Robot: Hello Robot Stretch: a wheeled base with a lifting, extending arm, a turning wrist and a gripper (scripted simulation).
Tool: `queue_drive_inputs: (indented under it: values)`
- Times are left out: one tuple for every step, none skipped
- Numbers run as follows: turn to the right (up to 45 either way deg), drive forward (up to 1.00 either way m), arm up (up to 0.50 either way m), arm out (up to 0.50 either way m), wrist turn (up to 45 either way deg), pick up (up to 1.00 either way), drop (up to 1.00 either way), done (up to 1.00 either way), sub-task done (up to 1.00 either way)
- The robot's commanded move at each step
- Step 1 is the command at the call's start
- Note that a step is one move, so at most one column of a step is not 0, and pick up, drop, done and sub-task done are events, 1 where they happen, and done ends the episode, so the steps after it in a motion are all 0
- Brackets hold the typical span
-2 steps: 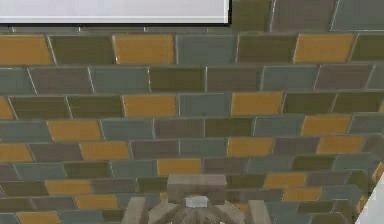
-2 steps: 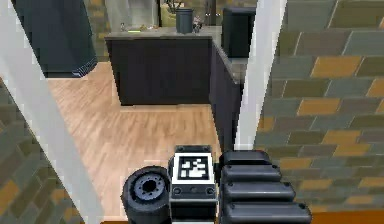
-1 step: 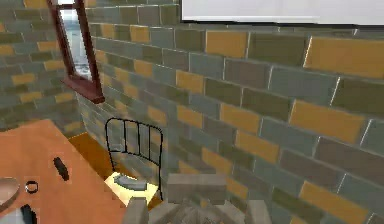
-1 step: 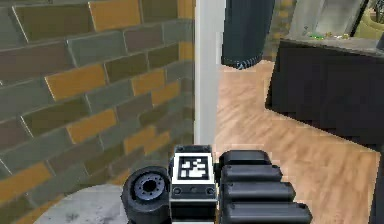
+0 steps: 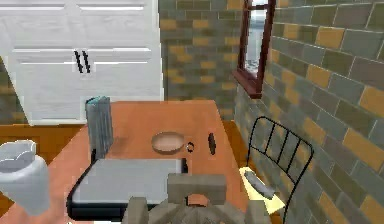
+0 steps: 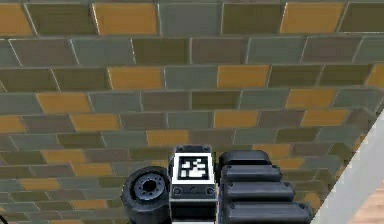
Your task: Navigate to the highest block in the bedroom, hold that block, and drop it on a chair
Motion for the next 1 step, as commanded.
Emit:
queue_drive_inputs:
  values:
    - [-45.0, 0.0, 0.0, 0.0, 0.0, 0.0, 0.0, 0.0, 0.0]
